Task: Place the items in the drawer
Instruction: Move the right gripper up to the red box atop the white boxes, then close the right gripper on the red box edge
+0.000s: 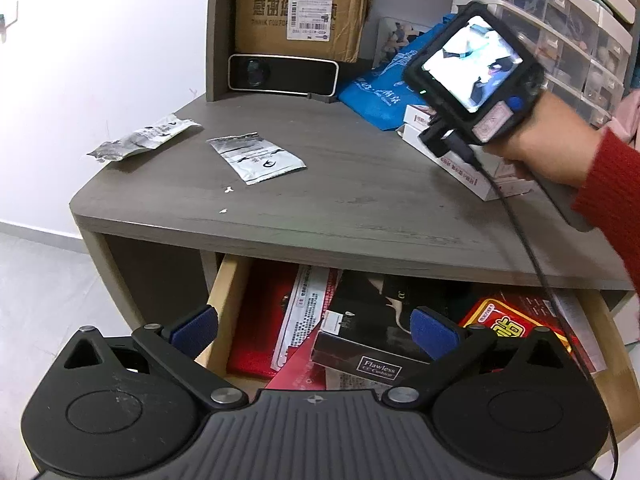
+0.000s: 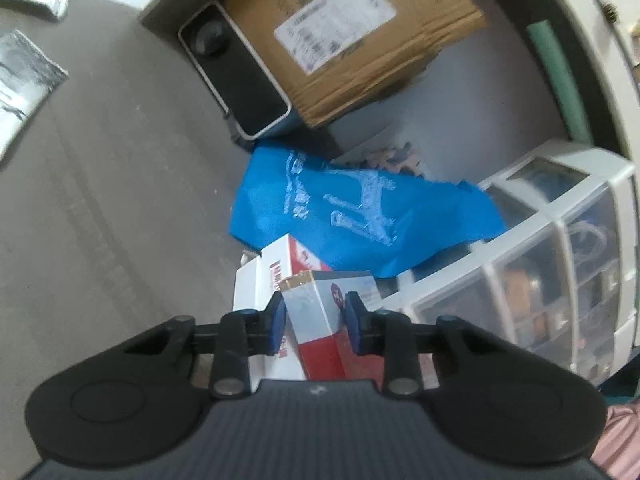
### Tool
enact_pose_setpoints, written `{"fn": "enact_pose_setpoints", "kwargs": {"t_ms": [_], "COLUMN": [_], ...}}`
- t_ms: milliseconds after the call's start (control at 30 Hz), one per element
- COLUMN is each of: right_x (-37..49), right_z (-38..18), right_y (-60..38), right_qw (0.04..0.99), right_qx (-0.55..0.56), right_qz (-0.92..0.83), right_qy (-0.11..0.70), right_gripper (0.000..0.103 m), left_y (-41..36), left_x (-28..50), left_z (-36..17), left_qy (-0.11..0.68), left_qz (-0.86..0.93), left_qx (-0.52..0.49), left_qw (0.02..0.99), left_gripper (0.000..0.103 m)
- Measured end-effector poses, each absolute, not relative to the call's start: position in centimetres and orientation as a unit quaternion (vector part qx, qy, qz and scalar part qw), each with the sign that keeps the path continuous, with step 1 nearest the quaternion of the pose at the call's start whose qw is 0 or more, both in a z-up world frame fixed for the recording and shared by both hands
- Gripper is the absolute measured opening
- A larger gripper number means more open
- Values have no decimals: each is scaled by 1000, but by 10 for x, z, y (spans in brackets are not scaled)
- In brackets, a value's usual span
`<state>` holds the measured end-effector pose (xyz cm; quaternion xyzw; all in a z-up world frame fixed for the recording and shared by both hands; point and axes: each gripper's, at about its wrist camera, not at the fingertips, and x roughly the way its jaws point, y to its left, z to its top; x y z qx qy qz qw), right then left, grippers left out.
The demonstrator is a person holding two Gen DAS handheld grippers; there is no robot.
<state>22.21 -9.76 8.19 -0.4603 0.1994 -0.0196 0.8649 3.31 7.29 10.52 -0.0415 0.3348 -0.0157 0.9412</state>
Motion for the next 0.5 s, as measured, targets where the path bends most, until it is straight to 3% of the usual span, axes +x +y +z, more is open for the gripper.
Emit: {"fn": "enact_pose_setpoints", "kwargs": {"t_ms": [500], "right_x": [192], "right_z": [107], "right_y": [-105], "right_qw": [888], "right_qx": [-426], "right_qz": [-13], "right_qy": [174], "right_gripper": [25], "left_y": [69], "left_x": [20], "left_z": [115], "left_qy": [320], "left_qz": [-14], "left_qx": [-35], "left_qw": [947], "left_gripper": [103]}}
